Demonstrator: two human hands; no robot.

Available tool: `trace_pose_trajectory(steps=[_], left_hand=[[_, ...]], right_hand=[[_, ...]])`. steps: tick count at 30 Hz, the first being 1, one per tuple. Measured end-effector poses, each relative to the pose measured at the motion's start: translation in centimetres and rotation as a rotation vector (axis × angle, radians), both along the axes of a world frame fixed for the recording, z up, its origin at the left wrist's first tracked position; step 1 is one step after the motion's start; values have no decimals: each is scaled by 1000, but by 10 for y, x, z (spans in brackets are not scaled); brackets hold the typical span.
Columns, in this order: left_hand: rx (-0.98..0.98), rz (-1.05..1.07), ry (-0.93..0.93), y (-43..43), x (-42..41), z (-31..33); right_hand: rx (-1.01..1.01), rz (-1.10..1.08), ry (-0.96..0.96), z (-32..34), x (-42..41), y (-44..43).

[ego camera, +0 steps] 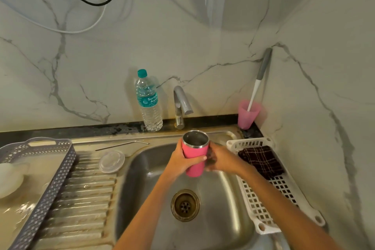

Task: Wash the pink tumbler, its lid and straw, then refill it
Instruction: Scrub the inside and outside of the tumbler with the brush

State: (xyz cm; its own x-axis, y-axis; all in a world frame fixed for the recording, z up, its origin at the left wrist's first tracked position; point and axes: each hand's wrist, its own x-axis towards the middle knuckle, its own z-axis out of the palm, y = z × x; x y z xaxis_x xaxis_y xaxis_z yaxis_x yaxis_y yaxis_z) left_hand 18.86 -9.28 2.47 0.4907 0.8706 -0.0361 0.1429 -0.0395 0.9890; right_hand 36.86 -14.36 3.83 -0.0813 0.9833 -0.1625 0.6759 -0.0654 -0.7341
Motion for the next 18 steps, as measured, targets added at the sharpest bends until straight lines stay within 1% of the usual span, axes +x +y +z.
trace_pose_trajectory(steps=[2,3,7,9,12,13,18], left_hand=[[20,-5,19,11,11,3],[20,2,15,15,16,5],[17,27,-14,31,34,13],[19,29,-28,37,41,17],[35,30,-41,43,48,19],[38,26,-39,45,48,19],[41,5,-31,50,46,13]], right_hand=[[49,-33,-341,14,31,15],[96,-74,-465,22,44,23],[197,-231,-682,60,96,57],[282,-227,-838,71,120,73],[376,-164,-1009,77,150,92],[379,-145,-1082,80,156,96],[215,-24,-1472,81,177,107]])
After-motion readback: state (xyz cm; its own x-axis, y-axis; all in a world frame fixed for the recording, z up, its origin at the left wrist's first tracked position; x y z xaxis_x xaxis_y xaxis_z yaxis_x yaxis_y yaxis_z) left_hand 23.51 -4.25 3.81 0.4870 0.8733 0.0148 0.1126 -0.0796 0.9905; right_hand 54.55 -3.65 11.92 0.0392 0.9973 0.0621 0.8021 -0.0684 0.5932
